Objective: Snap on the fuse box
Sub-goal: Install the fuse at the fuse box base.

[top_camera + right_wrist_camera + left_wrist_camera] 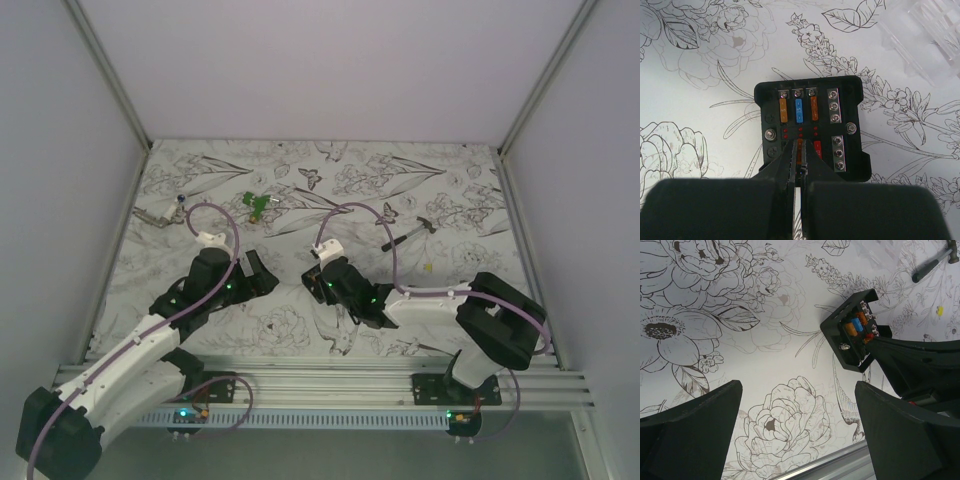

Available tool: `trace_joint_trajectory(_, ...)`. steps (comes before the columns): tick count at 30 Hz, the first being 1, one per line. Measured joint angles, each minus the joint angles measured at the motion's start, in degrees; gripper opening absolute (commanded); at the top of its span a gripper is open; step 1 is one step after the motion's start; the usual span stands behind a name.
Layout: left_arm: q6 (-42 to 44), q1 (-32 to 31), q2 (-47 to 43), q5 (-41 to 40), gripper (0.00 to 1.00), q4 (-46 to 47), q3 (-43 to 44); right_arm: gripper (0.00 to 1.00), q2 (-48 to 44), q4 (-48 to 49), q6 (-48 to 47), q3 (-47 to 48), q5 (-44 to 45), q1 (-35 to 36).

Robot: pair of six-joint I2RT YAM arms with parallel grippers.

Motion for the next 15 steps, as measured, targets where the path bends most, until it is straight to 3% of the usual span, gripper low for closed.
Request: trace_joint_trajectory(15, -0.20, 0.00, 0.00, 0.00, 0.99, 0.00, -0.15, 0.00, -2.56, -1.84, -1.44, 0.00, -0.02, 0.00)
